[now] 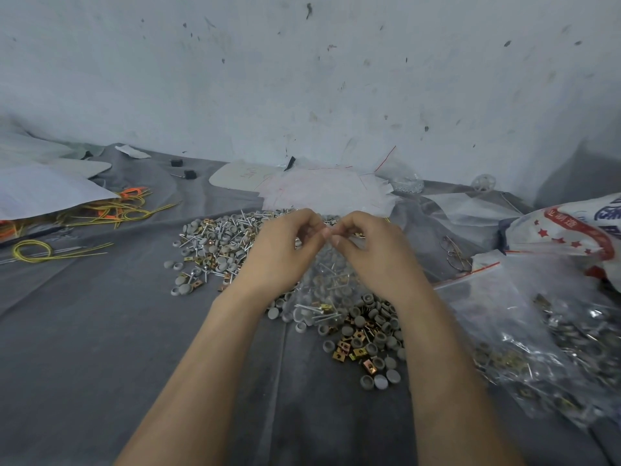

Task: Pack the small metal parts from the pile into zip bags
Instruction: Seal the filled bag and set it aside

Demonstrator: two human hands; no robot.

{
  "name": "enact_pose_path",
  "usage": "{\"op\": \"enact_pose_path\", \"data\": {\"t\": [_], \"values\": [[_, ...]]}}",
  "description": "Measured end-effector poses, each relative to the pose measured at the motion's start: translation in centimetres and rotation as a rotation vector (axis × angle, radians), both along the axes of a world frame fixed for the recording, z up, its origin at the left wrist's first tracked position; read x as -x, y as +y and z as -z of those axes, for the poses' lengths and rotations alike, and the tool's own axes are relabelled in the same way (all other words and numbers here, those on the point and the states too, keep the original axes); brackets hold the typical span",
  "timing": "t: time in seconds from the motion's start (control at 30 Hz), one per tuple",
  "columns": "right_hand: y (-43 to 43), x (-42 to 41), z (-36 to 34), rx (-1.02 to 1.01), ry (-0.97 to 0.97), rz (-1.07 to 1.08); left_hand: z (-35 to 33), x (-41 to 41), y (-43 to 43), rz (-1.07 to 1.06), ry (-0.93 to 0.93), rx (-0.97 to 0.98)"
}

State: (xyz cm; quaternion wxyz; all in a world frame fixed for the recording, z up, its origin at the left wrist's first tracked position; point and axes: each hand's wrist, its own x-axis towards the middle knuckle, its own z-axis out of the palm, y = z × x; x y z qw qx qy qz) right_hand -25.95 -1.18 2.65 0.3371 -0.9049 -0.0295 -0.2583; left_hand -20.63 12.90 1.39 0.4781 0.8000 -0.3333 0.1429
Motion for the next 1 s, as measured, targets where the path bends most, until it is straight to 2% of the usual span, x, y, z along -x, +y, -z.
{"op": "enact_pose_path", "data": {"t": [0.1,0.23,0.33,0.47,0.57,0.67,0.73,0.83,0.9,1.0], "values": [[0.1,0.0,0.0,0.030,0.009,0.009,-0.1,0.0,0.1,0.011,-0.027,-0.052],[0.1,0.1,-0.3,0.024,0.015,-0.007,-0.7,0.1,0.3,-0.002,-0.178,-0.156],[-0.2,0.3,-0.6,-0.005,0.014,-0.005,-1.1,0.4,0.2,-0.001,-0.245,-0.143],[-3.0,1.3,-0.3,-0.015,0.046,0.103,-1.9,0.5,0.0,-0.010,-0.232,-0.101],[-5.9,2.7,0.2,-0.124,0.059,0.161,-2.8,0.8,-1.4,0.044,-0.254,-0.117],[-8.8,4.5,1.0,-0.319,0.055,0.215,-3.4,1.7,-4.1,0.080,-0.274,-0.143],[-11.2,6.1,1.8,-0.404,0.019,0.373,-3.9,2.1,-5.6,0.077,-0.266,-0.112],[-14.1,8.6,3.2,-0.653,-0.205,0.712,-6.2,3.1,-8.5,0.080,-0.272,0.053],[-12.5,8.8,3.4,-0.775,-0.408,0.732,-7.5,4.5,-10.8,0.118,-0.329,0.107],[-10.4,9.2,2.7,-0.791,-0.742,0.693,-8.6,7.4,-17.6,0.245,-0.329,0.147]]}}
